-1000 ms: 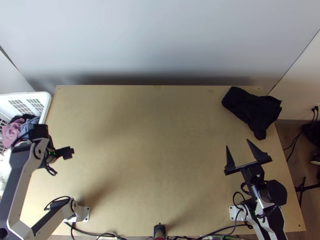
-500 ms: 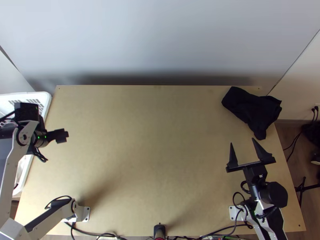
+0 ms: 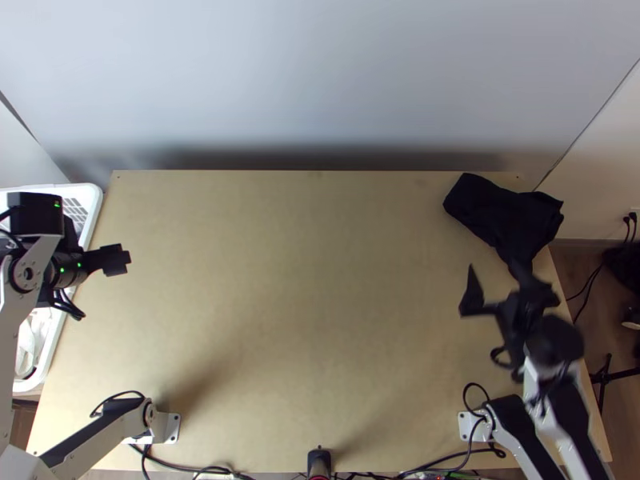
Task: Fold the t-shirt
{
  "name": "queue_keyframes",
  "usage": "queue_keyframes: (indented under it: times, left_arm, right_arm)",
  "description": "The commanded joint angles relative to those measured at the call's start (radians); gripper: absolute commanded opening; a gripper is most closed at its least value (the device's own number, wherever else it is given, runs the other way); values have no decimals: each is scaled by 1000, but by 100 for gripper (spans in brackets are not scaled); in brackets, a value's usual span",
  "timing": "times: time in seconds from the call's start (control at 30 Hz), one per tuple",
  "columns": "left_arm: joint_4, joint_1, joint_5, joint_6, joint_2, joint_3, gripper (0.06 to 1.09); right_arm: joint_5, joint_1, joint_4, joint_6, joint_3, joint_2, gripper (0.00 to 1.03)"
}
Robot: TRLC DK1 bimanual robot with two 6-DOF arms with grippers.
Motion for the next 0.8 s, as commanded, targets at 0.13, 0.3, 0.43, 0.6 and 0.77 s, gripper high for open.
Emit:
queue_keyframes:
  times: [0.13,0.3,0.43,0.6,0.77]
  left_arm:
    - [-17,77,-1,3,0,98,104]
    - [8,221,-1,33,5,135,104]
    - [37,373,-1,41,82,201,104]
    - [138,602,2,178,192,305,104]
    - [221,760,112,234,238,279,103]
  right_arm:
    - [11,6,-85,114,365,398,98]
    - [140,52,-145,142,364,398,98]
    - [209,-6,-170,260,382,472,98]
    - [215,0,-490,180,643,665,98]
    - [212,49,-586,-21,801,678,98]
